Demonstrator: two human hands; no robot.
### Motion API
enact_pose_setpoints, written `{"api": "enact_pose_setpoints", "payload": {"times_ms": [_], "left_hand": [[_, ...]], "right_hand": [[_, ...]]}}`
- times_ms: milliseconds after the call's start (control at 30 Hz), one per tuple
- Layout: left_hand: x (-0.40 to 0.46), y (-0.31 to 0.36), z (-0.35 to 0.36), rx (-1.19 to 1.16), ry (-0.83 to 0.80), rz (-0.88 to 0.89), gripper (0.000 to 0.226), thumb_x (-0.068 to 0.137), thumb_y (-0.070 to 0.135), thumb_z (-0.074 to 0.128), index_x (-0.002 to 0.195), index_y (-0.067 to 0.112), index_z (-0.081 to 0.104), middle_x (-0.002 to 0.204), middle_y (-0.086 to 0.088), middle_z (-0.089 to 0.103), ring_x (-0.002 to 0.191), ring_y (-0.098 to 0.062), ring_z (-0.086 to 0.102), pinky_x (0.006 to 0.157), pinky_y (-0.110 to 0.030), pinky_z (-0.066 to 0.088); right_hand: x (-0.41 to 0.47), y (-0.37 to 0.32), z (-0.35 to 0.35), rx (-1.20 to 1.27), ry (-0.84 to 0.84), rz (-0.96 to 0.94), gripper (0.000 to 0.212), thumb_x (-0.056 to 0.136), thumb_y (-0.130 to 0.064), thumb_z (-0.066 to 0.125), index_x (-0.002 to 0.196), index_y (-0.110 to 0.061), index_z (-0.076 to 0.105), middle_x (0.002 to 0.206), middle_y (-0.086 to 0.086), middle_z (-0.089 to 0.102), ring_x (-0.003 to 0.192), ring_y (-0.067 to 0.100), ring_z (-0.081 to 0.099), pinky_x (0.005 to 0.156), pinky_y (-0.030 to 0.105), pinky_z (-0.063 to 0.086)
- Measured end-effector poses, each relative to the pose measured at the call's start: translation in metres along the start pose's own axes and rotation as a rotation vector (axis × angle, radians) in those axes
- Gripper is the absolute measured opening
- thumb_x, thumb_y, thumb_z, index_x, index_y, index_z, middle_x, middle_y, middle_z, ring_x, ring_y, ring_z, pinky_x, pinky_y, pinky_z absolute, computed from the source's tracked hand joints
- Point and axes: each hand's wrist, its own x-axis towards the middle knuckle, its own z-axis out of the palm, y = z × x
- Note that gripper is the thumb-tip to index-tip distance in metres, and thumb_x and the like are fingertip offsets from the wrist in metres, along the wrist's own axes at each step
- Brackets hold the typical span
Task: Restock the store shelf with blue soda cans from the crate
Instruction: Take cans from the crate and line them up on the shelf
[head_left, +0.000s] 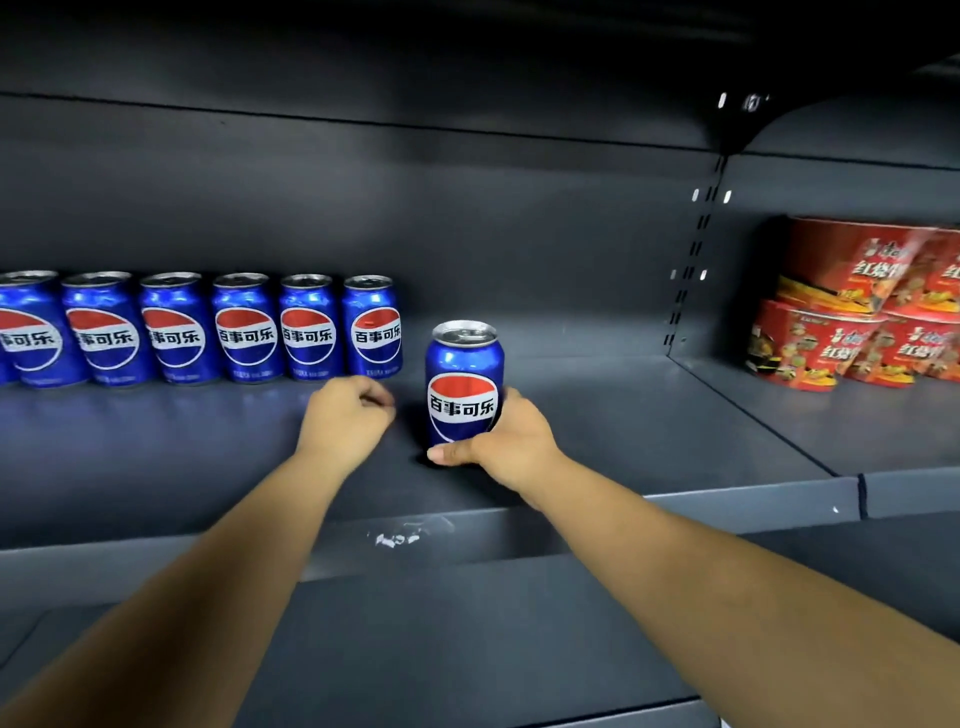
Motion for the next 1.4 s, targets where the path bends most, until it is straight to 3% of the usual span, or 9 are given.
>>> {"api": "enact_pose_setpoints", "payload": {"times_ms": [100,167,300,467,733,900,1100,1400], "left_hand": [[0.015,-0.005,0.003,0.001,0.035,-0.032,0.012,0.083,0.003,0.060,0.090,0.006,0.068,0.082,-0.006,0.065,0.085,-0.020,0.058,0.075,-0.022,0.037],[0.022,-0.009,0.008,0.030,0.049,-0.055,0.017,0.083,0.004,0.058,0.099,0.007,0.065,0.079,-0.003,0.062,0.090,-0.024,0.059,0.075,-0.023,0.038],[0.034,-0.014,0.016,0.070,0.055,-0.049,0.046,0.085,0.006,0.055,0.129,0.009,0.046,0.075,0.002,0.054,0.084,-0.018,0.052,0.075,-0.025,0.035],[0.042,-0.017,0.020,0.121,0.043,-0.059,0.062,0.087,0.013,0.053,0.144,0.018,0.027,0.073,0.006,0.050,0.085,-0.020,0.052,0.075,-0.030,0.039],[0.045,-0.019,0.020,0.094,0.063,-0.103,0.061,0.086,0.012,0.052,0.140,0.017,0.026,0.074,0.005,0.052,0.083,-0.020,0.053,0.072,-0.029,0.037],[0.047,-0.019,0.022,0.149,0.054,-0.111,0.063,0.085,0.018,0.053,0.140,0.020,0.023,0.095,-0.001,0.058,0.097,-0.025,0.056,0.076,-0.031,0.039],[0.048,-0.019,0.023,0.165,0.057,-0.114,0.062,0.085,0.018,0.053,0.140,0.018,0.024,0.091,0.000,0.054,0.092,-0.024,0.056,0.074,-0.030,0.038],[0.047,-0.018,0.023,0.169,0.062,-0.116,0.060,0.086,0.017,0.054,0.139,0.017,0.026,0.090,0.001,0.053,0.091,-0.023,0.054,0.075,-0.029,0.036]], "right_hand": [[0.012,0.003,-0.004,-0.097,0.001,0.005,0.076,0.060,-0.044,0.084,0.121,-0.023,0.045,0.121,-0.007,0.060,0.123,0.018,0.048,0.116,0.049,0.007],[0.020,0.003,-0.004,-0.146,0.007,0.011,0.075,0.067,-0.050,0.078,0.126,-0.024,0.039,0.127,-0.004,0.057,0.129,0.020,0.041,0.114,0.049,-0.003],[0.039,-0.002,0.009,-0.298,0.057,0.062,0.080,0.071,-0.060,0.069,0.131,-0.022,0.032,0.134,0.002,0.049,0.136,0.023,0.031,0.114,0.055,-0.001],[0.069,-0.007,0.023,-0.487,0.088,0.110,0.093,0.076,-0.072,0.054,0.144,-0.019,0.018,0.145,0.003,0.037,0.140,0.028,0.019,0.108,0.066,0.001],[0.101,-0.012,0.035,-0.687,0.134,0.135,0.085,0.082,-0.074,0.037,0.141,-0.014,0.025,0.148,0.010,0.030,0.139,0.033,0.017,0.104,0.071,0.004],[0.114,-0.012,0.040,-0.736,0.120,0.142,0.082,0.085,-0.073,0.032,0.144,-0.016,0.023,0.151,0.011,0.026,0.141,0.035,0.013,0.103,0.072,0.004],[0.118,-0.012,0.039,-0.739,0.074,0.143,0.068,0.090,-0.067,0.029,0.143,-0.024,0.028,0.151,0.005,0.028,0.141,0.036,0.011,0.101,0.073,0.002],[0.116,-0.010,0.038,-0.705,0.101,0.116,0.070,0.085,-0.072,0.034,0.137,-0.025,0.041,0.144,0.004,0.038,0.138,0.034,0.017,0.103,0.072,0.001]]}}
